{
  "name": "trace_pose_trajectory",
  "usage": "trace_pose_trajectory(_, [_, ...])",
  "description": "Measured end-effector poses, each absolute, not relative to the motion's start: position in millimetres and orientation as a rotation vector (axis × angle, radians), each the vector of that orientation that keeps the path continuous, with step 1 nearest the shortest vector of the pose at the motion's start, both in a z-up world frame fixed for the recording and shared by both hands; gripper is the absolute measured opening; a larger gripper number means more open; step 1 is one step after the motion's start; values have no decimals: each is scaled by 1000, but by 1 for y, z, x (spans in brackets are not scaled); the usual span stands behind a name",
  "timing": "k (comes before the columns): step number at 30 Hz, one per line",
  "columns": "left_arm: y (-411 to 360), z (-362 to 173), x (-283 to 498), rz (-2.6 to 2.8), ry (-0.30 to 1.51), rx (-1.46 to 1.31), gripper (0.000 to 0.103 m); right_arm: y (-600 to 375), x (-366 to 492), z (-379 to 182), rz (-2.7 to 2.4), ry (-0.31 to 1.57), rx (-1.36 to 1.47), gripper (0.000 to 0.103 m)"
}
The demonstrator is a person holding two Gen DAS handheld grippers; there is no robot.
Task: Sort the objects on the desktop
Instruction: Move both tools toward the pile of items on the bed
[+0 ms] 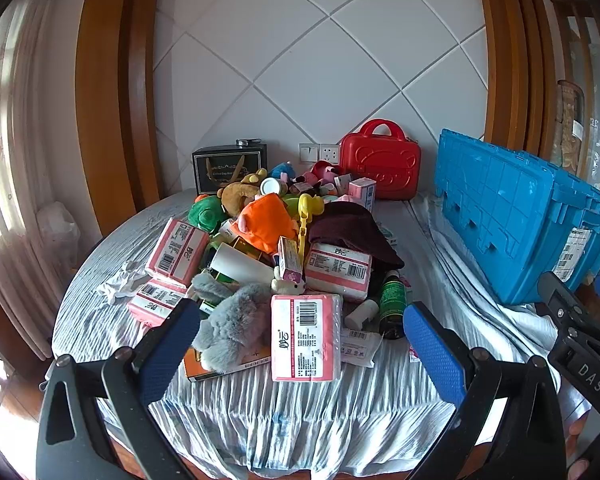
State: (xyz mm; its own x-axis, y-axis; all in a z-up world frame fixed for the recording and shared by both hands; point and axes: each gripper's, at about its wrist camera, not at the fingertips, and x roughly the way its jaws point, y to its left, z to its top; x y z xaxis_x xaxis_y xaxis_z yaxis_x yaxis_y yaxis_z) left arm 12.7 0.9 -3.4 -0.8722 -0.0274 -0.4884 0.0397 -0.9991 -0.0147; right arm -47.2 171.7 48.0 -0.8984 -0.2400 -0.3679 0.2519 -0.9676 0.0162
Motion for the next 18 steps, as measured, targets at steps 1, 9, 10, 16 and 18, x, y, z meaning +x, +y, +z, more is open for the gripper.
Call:
trace_pose_trajectory(1, [1,-4,12,-3006,38,785,103,172,-48,47,-2835,46,548,103])
trace_pose_trajectory(9, [2,-6,16,-3000,42,781,103,176,-48,47,-2838,47,551,103])
trace_pose_trajectory(10, [1,-6,17,-2999,44,781,103,175,-47,47,-2835,49,551,103])
trace_pose_trajectory(16, [-4,-9,22,-2985,47,782,103,170,-43,47,-2821,56,547,103])
trace_pose_trajectory(18, [-7,-9,22,-2977,50,781,103,170,-42,48,-2816,56,546,103])
